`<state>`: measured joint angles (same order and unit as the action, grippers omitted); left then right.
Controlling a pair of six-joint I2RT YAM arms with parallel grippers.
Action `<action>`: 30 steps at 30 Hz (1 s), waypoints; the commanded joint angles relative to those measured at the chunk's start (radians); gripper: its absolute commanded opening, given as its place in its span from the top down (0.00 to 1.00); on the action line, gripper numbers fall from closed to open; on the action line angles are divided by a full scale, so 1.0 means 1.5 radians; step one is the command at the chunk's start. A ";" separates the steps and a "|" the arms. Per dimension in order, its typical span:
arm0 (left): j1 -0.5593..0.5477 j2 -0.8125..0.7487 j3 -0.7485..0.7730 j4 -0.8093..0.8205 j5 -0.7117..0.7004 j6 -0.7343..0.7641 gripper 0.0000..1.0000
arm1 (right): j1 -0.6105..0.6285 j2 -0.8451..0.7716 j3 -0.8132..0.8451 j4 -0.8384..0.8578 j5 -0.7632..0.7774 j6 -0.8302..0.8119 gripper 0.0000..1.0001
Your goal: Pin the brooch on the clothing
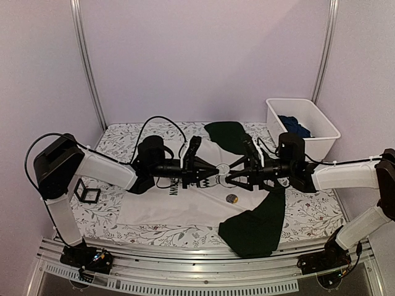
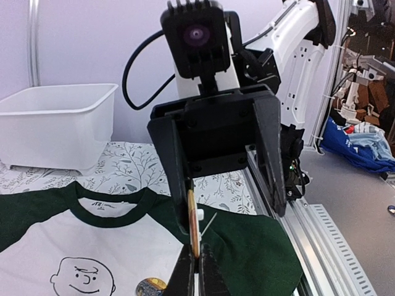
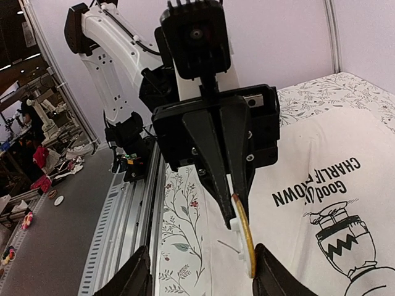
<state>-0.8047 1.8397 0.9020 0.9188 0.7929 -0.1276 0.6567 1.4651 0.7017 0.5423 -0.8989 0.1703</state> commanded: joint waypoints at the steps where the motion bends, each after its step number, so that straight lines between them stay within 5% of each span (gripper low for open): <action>1: -0.003 -0.021 -0.002 -0.019 0.002 0.055 1.00 | 0.003 -0.045 -0.005 -0.062 -0.051 -0.031 0.44; 4: -0.004 -0.021 -0.001 -0.020 0.006 0.052 1.00 | 0.000 -0.061 -0.011 -0.076 0.022 -0.048 0.50; 7: -0.006 -0.022 -0.002 -0.027 0.005 0.055 1.00 | -0.007 -0.057 -0.001 -0.071 0.127 -0.036 0.80; 24: -0.011 -0.024 -0.004 -0.040 0.020 0.060 1.00 | -0.007 -0.013 0.019 -0.038 0.071 -0.046 0.82; 30: -0.012 -0.017 0.000 -0.031 0.047 0.066 1.00 | -0.006 0.004 0.031 -0.047 0.046 -0.053 0.99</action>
<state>-0.8093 1.8271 0.9020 0.8768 0.8207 -0.0525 0.6479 1.4422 0.7174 0.4713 -0.7998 0.0963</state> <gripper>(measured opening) 0.011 0.056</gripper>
